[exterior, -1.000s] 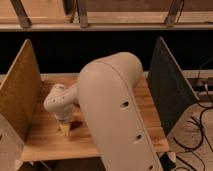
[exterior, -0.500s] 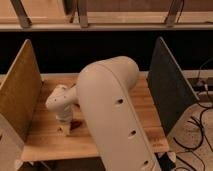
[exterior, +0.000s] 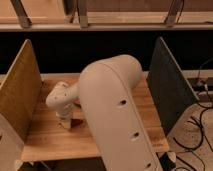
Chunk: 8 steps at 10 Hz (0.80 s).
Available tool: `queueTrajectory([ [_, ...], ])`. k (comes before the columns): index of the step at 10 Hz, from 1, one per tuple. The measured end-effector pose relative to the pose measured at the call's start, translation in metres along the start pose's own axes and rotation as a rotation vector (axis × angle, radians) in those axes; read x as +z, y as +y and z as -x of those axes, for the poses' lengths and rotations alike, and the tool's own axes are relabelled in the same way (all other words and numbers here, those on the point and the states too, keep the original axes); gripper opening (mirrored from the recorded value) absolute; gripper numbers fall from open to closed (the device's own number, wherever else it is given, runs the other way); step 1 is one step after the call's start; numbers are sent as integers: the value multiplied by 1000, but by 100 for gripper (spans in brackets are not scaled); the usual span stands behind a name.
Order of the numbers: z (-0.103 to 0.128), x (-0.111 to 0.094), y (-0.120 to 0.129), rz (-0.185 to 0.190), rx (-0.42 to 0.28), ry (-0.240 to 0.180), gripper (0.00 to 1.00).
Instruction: Place the pepper in the ceramic bowl
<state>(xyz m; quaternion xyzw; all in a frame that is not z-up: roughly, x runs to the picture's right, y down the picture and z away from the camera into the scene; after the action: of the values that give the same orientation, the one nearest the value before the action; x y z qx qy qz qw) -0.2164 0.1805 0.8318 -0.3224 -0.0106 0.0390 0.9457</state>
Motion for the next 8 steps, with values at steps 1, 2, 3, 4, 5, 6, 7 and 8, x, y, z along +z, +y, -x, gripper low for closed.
queueTrajectory([
  [1, 4, -19, -10, -44, 6, -11, 0],
  [2, 4, -46, -26, -115, 21, -8, 0],
  [3, -2, -62, -37, -160, 36, 6, 0],
  [4, -10, -77, -48, -202, 56, 22, 0],
  [5, -28, -98, -63, -256, 90, 52, 0],
  [6, -43, -110, -72, -284, 119, 73, 0],
  [7, -62, -124, -81, -306, 164, 89, 0],
  [8, -68, -126, -83, -310, 174, 97, 0],
])
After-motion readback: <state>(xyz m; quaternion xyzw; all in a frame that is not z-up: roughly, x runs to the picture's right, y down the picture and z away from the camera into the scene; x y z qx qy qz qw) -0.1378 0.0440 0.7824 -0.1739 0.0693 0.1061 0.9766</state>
